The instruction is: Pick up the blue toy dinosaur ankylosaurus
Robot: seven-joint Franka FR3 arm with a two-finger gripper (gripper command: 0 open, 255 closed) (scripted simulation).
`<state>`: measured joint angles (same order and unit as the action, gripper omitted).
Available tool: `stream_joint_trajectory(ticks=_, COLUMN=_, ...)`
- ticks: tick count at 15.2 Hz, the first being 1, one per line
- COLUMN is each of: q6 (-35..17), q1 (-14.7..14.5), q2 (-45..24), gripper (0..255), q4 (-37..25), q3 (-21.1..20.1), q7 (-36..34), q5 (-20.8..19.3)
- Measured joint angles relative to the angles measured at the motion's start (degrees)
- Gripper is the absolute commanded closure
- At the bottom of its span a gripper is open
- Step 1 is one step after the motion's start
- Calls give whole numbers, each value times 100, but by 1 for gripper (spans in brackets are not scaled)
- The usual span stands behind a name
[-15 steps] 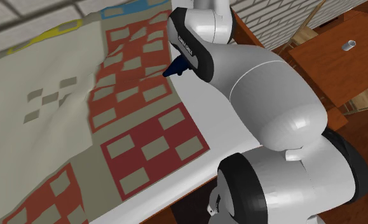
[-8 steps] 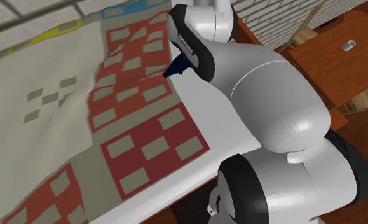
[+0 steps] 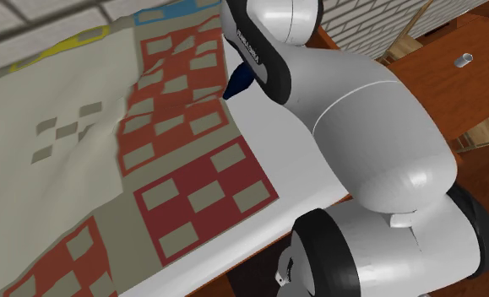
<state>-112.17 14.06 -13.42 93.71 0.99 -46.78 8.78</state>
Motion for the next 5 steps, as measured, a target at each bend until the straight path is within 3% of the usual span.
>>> stream_joint_trajectory(ticks=5, q6=312, q1=7, q2=51, gripper=255, q4=-263, q3=6, q7=-37, q5=-16)
